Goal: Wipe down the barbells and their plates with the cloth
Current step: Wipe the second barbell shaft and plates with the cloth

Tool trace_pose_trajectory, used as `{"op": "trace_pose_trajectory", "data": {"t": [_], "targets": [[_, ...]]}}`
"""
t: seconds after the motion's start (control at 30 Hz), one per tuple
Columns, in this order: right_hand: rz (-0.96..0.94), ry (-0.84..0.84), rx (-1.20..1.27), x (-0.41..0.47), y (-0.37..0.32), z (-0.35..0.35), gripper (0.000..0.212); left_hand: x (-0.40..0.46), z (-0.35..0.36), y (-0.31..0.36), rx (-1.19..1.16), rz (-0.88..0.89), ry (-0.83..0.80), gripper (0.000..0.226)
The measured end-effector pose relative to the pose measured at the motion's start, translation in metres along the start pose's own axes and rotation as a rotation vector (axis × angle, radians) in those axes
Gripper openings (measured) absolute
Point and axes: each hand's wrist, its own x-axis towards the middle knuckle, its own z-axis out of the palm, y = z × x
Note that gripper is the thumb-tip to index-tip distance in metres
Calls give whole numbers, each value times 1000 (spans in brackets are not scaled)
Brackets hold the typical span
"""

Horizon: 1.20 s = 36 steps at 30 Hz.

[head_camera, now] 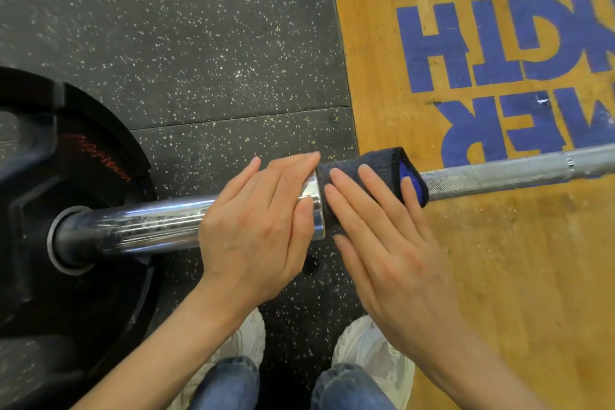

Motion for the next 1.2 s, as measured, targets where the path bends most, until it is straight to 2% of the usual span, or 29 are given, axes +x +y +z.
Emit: {"op": "trace_pose_trajectory", "data": {"t": [0.07, 0.23, 0.4, 0.6, 0.73, 0.83, 0.93, 1.0, 1.07, 1.13, 1.2], "targets": [[-12, 5, -6, 7, 3, 3, 38, 0, 0, 0, -6, -4, 7, 47], [127, 115, -105, 43, 3, 19, 39, 5, 1, 1, -11, -14, 15, 46], [42, 211, -114, 11, 5, 37, 37, 13, 0, -1, -21, -57, 26, 45], [113, 322, -160, 71, 8, 35, 37, 32, -3, -3, -44, -107, 36, 39], [46, 250, -270, 108, 16, 25, 34, 46, -7, -8, -24, -174, -27, 42], [107, 290, -217, 80, 16, 40, 37, 56, -9, -11, -35, -228, -59, 47], [41, 311, -173, 49, 18, 46, 33, 66, -11, -12, -15, -261, -92, 51], [54, 333, -174, 69, 23, 48, 32, 72, -12, -13, -17, -286, -123, 53], [130, 407, -208, 106, 23, 47, 40, 79, -13, -15, -5, -312, -166, 53], [187, 400, -224, 134, 20, 38, 44, 86, -13, -18, 7, -320, -200, 55], [166, 399, -203, 128, 23, 43, 40, 94, -13, -23, 8, -318, -232, 57]]}}
